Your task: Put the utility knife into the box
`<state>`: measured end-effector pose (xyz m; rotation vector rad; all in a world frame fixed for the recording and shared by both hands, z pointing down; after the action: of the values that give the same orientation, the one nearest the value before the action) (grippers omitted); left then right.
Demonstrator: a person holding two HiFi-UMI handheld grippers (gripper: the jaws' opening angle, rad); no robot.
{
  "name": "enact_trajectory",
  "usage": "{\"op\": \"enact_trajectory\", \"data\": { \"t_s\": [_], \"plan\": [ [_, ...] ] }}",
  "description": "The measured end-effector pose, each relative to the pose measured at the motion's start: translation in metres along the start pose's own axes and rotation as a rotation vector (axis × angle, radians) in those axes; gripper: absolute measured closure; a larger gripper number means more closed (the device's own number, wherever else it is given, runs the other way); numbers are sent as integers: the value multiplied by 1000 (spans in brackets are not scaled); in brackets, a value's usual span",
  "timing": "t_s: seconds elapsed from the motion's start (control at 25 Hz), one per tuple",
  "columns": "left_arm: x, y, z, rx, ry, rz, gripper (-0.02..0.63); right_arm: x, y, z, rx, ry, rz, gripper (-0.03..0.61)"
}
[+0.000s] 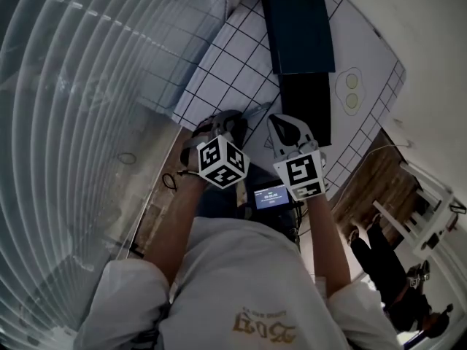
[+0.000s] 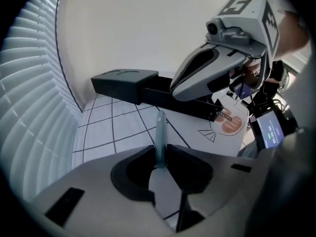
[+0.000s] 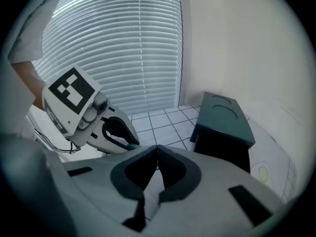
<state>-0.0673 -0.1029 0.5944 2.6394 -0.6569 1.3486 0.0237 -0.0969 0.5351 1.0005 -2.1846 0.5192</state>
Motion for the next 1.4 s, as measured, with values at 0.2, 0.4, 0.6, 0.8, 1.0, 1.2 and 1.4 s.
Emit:
{"op": "enact_trajectory", "data": {
  "t_s": [0.2, 0.4, 0.6, 0.8, 1.0, 1.2, 1.4],
  "plan": [
    [8, 4, -3, 8, 24, 2, 499, -1, 3, -1, 6, -1, -4, 571],
    [10, 7, -5, -59, 19, -35, 508, -4, 5, -1, -9, -7, 8, 571],
    [-1, 14, -7, -189, -27, -22, 511, -17, 1, -1, -23, -34, 21, 571],
    [-17, 18, -7, -250, -46, 21, 511, -28, -8, -3, -35, -46, 18, 571],
    [-35, 16, 4, -272, -71, 60, 511, -38, -13, 0, -36, -76, -2, 571],
    [-56, 16, 21, -260, -107, 92, 511, -46, -15, 5, -28, -104, -23, 571],
    [-74, 15, 37, -134, -103, 148, 511, -57, -14, 10, 2, -149, -38, 571]
  ]
}}
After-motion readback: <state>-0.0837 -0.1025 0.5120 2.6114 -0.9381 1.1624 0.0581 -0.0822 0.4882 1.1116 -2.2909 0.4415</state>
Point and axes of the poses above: the fingertips, and each gripper's own axes: x forward along the fingers, y to its left, z out of its top, the point moved 5 cm from there along -x, backward along the fingers, and after that the axes turned 7 degrees about z, right-handed, at the moved point
